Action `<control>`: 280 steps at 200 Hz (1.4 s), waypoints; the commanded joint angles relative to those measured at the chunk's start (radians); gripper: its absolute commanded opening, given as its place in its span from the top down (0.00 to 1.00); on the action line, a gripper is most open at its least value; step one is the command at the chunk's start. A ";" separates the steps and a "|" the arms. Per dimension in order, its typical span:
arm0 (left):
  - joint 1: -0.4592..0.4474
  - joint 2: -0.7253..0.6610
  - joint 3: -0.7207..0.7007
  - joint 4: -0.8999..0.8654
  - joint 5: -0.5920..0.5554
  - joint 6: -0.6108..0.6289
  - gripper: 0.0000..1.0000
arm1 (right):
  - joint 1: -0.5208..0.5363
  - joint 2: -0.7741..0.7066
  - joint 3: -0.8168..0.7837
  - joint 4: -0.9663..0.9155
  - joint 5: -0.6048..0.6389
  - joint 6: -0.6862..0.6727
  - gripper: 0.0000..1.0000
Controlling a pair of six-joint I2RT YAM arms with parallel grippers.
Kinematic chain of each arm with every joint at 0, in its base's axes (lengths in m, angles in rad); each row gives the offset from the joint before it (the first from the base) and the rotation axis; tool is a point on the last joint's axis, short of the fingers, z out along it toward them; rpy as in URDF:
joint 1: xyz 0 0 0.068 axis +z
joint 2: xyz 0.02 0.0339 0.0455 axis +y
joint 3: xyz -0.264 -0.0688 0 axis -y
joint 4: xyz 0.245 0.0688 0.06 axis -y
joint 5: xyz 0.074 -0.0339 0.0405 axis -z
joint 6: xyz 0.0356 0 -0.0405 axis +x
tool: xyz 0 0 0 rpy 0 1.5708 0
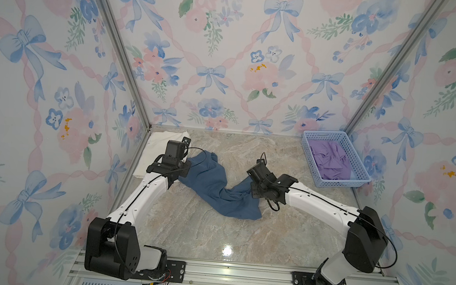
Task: Fold and stack t-shirts
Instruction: Flatten out the T-shirt at the center of the board.
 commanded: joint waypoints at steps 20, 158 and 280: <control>0.002 0.011 -0.032 0.009 0.037 -0.011 1.00 | -0.107 0.012 0.153 -0.115 0.043 -0.117 1.00; 0.003 0.073 -0.035 0.018 -0.043 0.001 1.00 | -0.020 0.282 0.157 -0.038 -0.189 -0.070 0.17; 0.006 0.138 -0.010 0.034 -0.002 -0.018 1.00 | -0.253 0.261 0.009 0.042 -0.295 -0.089 0.44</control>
